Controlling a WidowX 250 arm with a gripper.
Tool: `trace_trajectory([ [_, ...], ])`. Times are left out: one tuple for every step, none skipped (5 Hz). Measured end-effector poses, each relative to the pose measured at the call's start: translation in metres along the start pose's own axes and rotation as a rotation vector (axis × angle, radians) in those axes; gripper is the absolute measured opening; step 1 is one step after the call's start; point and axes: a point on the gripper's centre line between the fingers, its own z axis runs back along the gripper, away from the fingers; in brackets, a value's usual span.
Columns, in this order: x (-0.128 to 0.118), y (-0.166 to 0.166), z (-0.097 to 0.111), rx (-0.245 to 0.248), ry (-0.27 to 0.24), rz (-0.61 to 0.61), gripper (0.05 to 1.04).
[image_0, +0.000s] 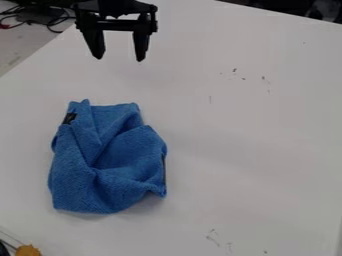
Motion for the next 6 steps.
trace_trajectory([
  [-0.005, 0.000, -0.013, 0.004, 0.041, -0.007, 0.999],
  [-0.032, 0.004, -0.033, 0.015, 0.105, -0.066, 0.999],
  [-0.063, 0.017, -0.037, 0.077, 0.133, -0.065, 0.999],
  [-0.100, 0.031, -0.051, 0.095, 0.153, -0.017, 0.999],
  [-0.113, 0.037, -0.069, 0.118, 0.166, -0.016, 0.999],
  [-0.116, 0.039, -0.084, 0.133, 0.144, -0.012, 0.999],
])
